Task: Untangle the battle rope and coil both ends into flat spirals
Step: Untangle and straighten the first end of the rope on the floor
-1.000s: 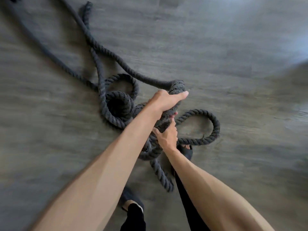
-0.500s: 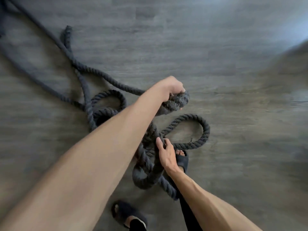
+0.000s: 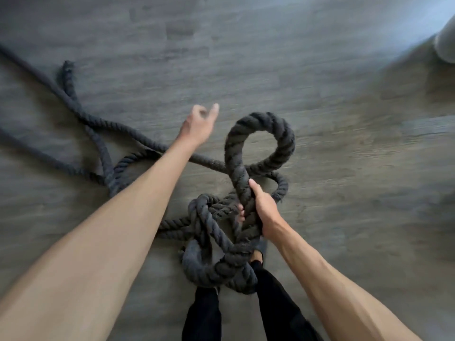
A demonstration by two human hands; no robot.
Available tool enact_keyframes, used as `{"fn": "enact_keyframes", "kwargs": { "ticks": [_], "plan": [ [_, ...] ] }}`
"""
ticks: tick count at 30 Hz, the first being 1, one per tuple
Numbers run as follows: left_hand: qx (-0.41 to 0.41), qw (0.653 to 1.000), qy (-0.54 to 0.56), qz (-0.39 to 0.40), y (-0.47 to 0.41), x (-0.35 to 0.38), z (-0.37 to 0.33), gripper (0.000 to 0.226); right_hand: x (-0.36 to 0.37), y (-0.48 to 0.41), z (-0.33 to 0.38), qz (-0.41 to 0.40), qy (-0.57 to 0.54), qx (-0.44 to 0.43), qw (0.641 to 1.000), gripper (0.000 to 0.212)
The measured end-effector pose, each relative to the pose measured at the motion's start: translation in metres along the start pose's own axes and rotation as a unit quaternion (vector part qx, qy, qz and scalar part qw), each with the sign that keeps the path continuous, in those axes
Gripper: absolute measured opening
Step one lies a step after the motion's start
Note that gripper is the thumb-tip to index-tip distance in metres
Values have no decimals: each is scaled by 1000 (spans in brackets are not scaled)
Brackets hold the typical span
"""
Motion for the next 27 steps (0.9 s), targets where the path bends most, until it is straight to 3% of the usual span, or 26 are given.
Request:
{"fn": "enact_keyframes", "kwargs": {
  "ticks": [2,4,6,10,12,15,17,20,22,23,25,27],
  "plan": [
    [-79,992,72,64,10,16,46,51,2,4,14,58,-105,18,993,47],
    [-127,961,67,237,45,57,84,62,10,8,37,110,-177,4,978,46],
    [-163,906,1,391,89,90,110,76,22,9,68,141,-232,-24,962,47],
    [-233,864,57,443,106,84,117,81,40,8,121,141,-298,-75,941,50],
    [-226,844,90,478,94,56,103,82,42,2,134,120,-332,-97,931,54],
    [-174,869,96,453,80,10,84,68,46,-12,132,61,-370,-127,918,58],
    [-150,880,163,420,75,-3,75,60,52,-21,118,31,-359,-127,924,63],
    [-112,864,290,397,72,-1,45,50,63,-22,72,5,-233,-129,964,45],
    [-103,864,336,360,65,8,21,44,72,-14,30,-5,-37,-150,988,26],
    [-101,868,347,341,60,12,9,43,79,-9,11,12,88,-181,979,32],
    [-106,869,361,321,51,19,-12,44,88,-3,-13,53,283,-258,922,52],
    [-118,869,367,309,42,19,-26,46,88,-2,-6,26,344,-314,885,50]
  ]
}}
Point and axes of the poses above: each hand's wrist, its own y-axis away from the middle knuckle, its own x-axis out of the palm, z = x × y, the point moved 5 cm from there along -y, towards the middle knuckle, and after that the axes turned 1 degree about -x, right-handed, at the moved point
